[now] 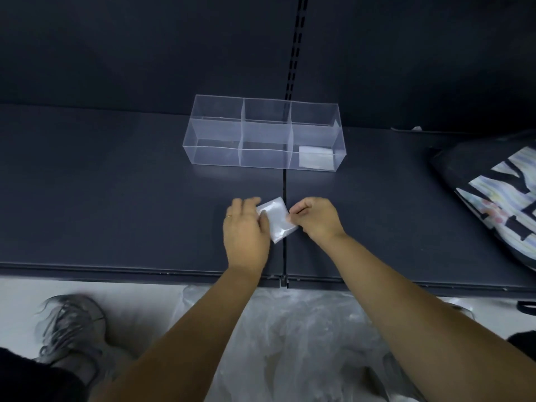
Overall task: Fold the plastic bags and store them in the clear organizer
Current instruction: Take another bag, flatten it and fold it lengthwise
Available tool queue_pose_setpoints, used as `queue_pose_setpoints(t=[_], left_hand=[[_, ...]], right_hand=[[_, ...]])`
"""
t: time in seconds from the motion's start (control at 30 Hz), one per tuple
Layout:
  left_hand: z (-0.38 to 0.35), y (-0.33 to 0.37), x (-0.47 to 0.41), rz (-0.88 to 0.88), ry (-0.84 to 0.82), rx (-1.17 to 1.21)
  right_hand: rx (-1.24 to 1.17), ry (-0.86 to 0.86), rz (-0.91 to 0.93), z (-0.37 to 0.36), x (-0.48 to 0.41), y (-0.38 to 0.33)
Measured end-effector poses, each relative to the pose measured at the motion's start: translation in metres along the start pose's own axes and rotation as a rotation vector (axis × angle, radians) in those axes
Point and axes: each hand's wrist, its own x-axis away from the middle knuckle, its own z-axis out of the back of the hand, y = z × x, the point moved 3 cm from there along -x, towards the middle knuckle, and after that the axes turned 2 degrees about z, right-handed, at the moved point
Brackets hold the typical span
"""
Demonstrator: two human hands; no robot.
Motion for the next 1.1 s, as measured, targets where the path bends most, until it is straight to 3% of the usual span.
queue_pose_setpoints(t=[0.07, 0.17, 0.23, 0.37, 0.47, 0.67, 0.87, 1.03, 1.1], left_hand=[[-0.012, 0.004, 0.004, -0.206, -0.163, -0.228], [-0.027, -0.013, 0.008, -0.24, -0.372, -0.501], [-0.03, -0.025, 0.012, -0.211, -0.405, -0.584], [-0.032, -0.03, 0.012, -0.204, -0.42, -0.572], [-0.03, -0.03, 0.01, -0.183, -0.446, -0.597], [-0.026, -0.03, 0.011, -0.12, -0.418, -0.629], [-0.026, -0.03, 0.011, -0.079, -0.423, -0.653], [-0.023, -0.034, 0.015, -0.138, -0.423, -0.668], [-0.022, -0.036, 0.018, -0.171, -0.411, -0.659]], right_hand=[[0.026, -0.002, 0.01, -0.001, 0.0, -0.002], [0.047, 0.03, 0.037, -0.002, 0.0, -0.004], [0.098, 0.07, 0.08, -0.007, 0.004, -0.002], [0.447, 0.254, 0.219, -0.017, 0.022, 0.015], [0.505, 0.367, 0.241, -0.013, 0.028, 0.026], [0.452, 0.415, 0.131, -0.01, 0.028, 0.023], [0.383, 0.299, -0.015, -0.026, 0.035, 0.006], [-0.032, 0.262, -0.078, -0.023, 0.031, -0.019], [-0.104, 0.28, -0.014, -0.007, 0.025, -0.032]])
